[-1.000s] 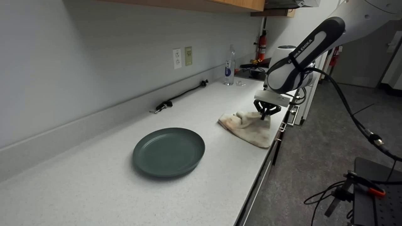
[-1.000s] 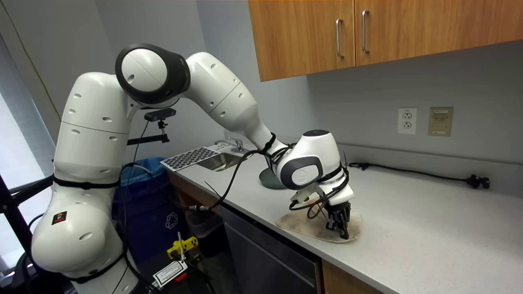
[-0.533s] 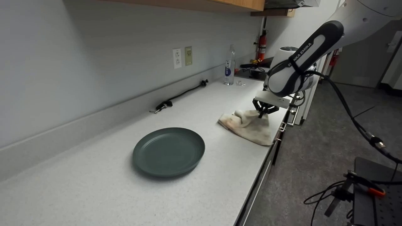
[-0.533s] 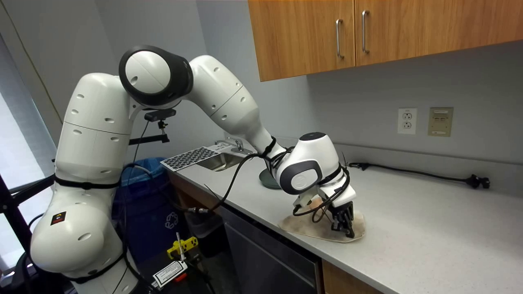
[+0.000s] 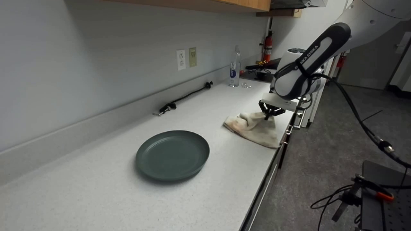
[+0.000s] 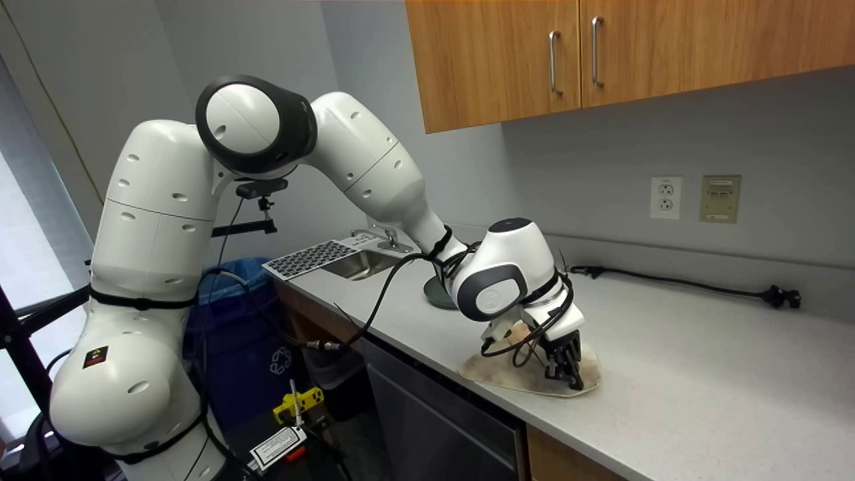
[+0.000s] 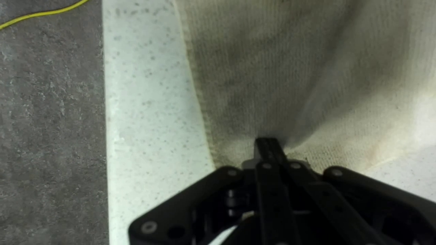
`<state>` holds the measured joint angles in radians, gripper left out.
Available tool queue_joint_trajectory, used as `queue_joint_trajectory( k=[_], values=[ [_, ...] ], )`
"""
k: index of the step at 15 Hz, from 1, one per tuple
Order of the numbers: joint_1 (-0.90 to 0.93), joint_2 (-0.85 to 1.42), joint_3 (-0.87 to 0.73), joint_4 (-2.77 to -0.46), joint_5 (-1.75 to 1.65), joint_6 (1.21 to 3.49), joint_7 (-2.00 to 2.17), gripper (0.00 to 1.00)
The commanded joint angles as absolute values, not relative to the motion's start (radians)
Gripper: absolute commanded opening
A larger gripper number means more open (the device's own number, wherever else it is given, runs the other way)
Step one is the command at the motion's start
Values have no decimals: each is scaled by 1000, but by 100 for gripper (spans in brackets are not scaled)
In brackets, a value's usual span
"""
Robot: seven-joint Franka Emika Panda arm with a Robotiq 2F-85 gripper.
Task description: Spread the towel out on the counter
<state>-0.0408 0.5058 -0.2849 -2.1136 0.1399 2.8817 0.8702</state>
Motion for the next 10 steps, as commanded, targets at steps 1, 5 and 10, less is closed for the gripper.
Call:
queue_joint_trajectory(
  k=[1,5,10],
  values=[
    [-23,523,-309,-2118,151,2874,884,0],
    [-28,522,-302,-2118,157,2878,884,0],
    [-57,522,-268,-2118,169,2906,842,0]
  ],
)
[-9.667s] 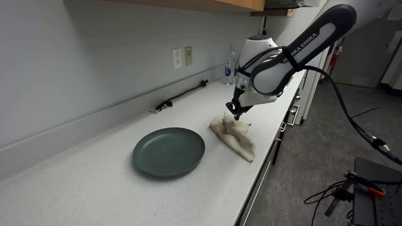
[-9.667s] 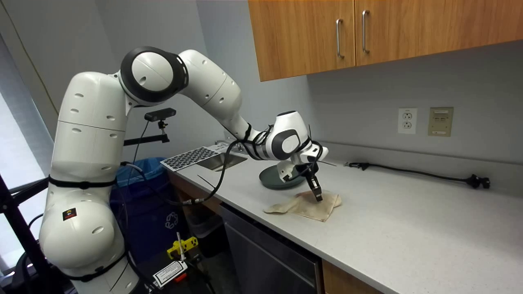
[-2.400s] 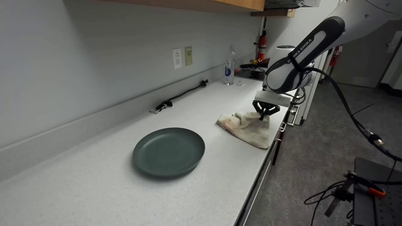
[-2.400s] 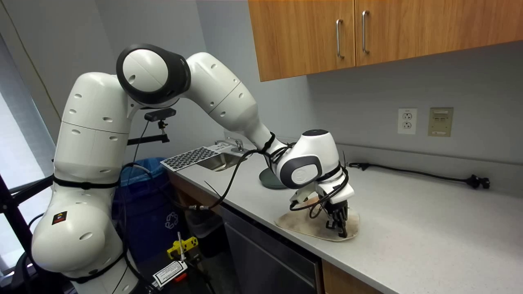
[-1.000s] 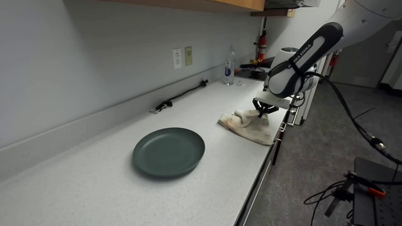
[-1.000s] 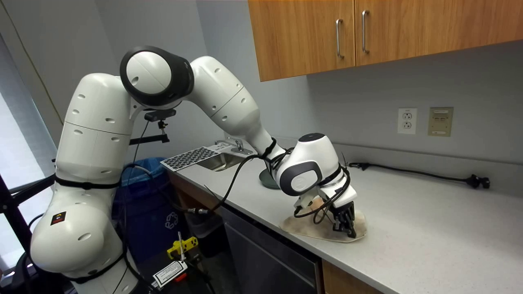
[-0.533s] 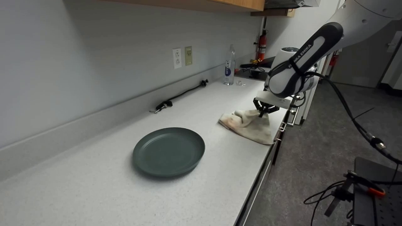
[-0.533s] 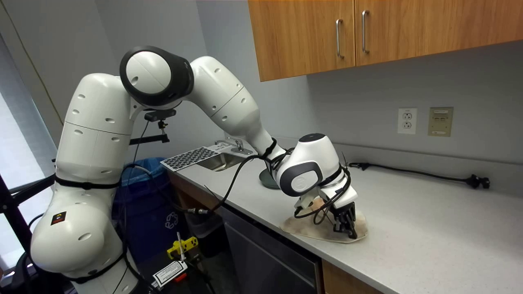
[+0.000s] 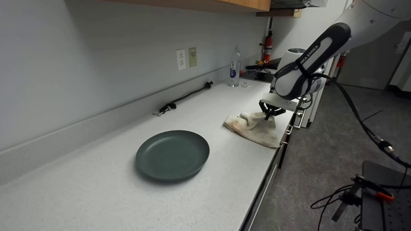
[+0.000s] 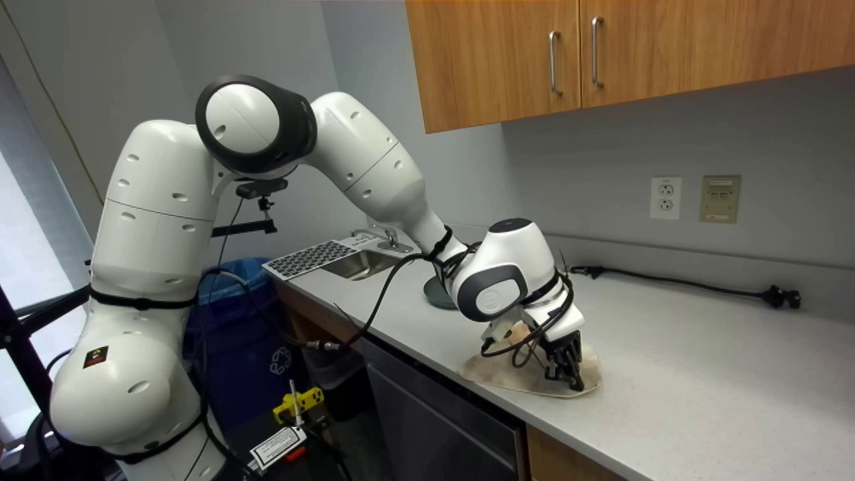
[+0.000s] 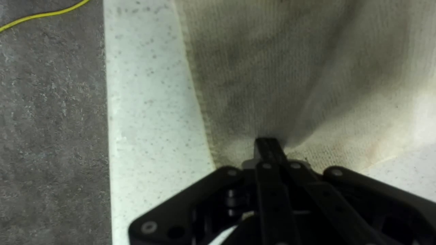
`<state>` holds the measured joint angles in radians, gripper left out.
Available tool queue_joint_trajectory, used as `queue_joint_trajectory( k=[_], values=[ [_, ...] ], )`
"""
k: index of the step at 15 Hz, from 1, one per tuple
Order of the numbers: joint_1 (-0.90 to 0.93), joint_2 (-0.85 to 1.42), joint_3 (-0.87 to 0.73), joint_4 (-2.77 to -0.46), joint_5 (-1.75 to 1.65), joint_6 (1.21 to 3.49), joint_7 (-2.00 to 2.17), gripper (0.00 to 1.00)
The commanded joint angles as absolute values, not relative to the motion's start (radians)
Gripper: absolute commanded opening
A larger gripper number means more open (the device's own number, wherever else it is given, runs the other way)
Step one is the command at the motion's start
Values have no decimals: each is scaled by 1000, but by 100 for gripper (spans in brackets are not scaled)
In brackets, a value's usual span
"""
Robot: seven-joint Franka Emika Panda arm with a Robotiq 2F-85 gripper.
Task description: Spread the towel out on the counter
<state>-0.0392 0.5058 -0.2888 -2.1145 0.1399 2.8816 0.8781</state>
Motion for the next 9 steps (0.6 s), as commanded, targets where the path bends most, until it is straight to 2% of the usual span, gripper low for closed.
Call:
queue_joint_trajectory(
  k=[1,9],
  values=[
    [-62,522,-264,-2117,163,2910,824,0],
    [-208,540,-103,-2099,208,3028,431,0]
  ],
)
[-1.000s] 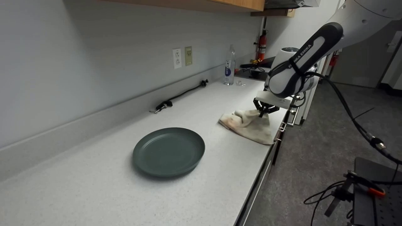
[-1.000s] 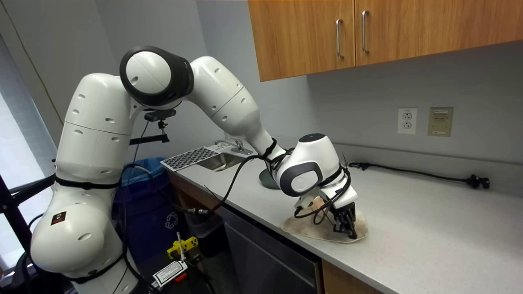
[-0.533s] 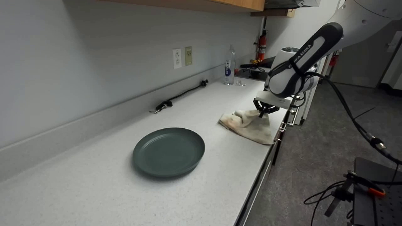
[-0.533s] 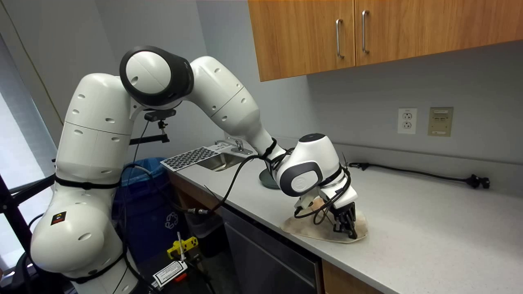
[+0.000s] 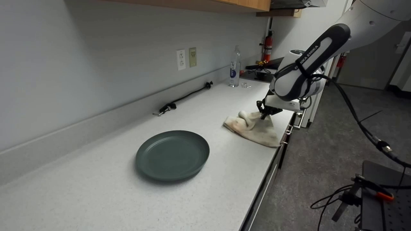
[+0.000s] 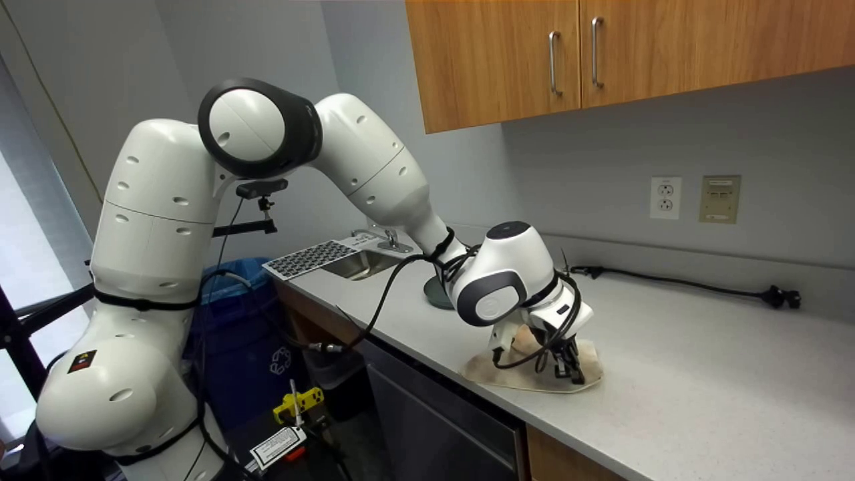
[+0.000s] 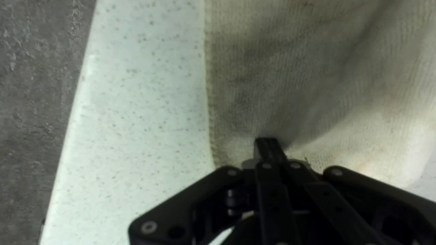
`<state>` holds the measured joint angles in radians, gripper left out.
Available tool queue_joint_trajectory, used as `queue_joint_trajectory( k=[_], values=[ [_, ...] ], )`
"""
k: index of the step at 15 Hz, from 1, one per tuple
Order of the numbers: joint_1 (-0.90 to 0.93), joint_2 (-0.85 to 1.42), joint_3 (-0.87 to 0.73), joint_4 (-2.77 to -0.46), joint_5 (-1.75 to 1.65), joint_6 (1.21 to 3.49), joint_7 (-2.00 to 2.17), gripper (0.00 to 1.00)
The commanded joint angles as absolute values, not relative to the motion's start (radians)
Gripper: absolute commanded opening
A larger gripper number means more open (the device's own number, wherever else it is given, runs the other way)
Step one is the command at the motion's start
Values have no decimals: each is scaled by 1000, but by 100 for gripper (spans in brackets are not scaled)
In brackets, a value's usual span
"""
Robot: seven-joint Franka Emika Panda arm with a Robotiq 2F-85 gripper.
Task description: Spread the towel out on the counter
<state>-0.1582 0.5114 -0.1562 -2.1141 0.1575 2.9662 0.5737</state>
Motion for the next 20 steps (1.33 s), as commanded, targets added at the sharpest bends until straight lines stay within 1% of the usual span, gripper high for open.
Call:
queue_joint_trajectory(
  k=[1,5,10,11,12,13,15,20],
  values=[
    [-223,543,-85,-2099,228,3040,395,0],
    [-249,554,-53,-2101,280,3088,346,0],
    [-336,556,44,-2091,308,3079,246,0],
    [-348,557,54,-2090,310,3076,234,26],
    [-353,559,58,-2089,310,3081,227,2],
    [-364,559,67,-2088,305,3077,209,4],
    [-368,566,72,-2087,314,3113,208,1],
    [-379,571,84,-2087,317,3128,210,0]
  ],
)
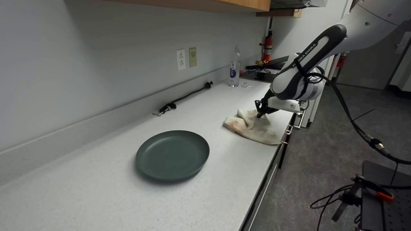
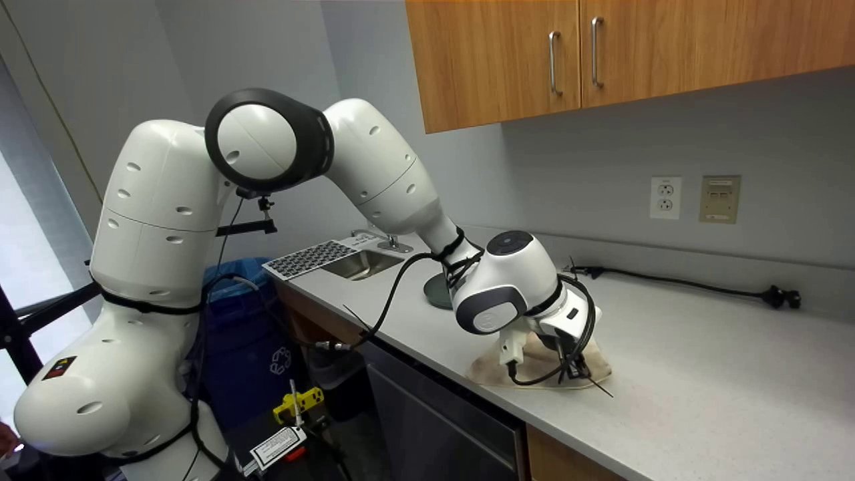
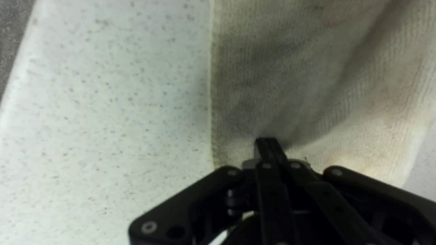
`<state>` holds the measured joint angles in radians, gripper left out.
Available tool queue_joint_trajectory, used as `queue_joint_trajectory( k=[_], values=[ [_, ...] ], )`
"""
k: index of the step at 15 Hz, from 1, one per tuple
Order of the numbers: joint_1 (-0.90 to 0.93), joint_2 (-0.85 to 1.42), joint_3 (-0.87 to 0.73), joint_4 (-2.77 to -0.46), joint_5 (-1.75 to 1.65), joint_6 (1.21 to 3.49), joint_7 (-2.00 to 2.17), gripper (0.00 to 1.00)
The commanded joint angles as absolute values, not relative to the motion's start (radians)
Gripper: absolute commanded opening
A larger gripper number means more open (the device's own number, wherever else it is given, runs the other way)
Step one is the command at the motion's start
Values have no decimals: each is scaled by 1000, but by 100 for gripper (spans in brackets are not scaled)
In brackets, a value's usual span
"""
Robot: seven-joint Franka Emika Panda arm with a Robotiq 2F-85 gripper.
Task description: Spread the towel out on the counter
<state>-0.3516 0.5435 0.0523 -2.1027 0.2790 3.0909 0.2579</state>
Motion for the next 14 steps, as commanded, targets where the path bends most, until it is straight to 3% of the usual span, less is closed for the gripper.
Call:
queue_joint_trajectory(
  k=[1,4,5,6,13,14],
  values=[
    [-383,572,89,-2086,318,3133,208,0],
    [-397,577,106,-2085,321,3148,210,0],
    [-395,578,103,-2087,320,3150,215,26],
    [-401,576,109,-2088,318,3139,214,27],
    [-370,551,87,-2096,311,3116,234,78],
    [-369,551,86,-2096,311,3116,234,60]
  ],
)
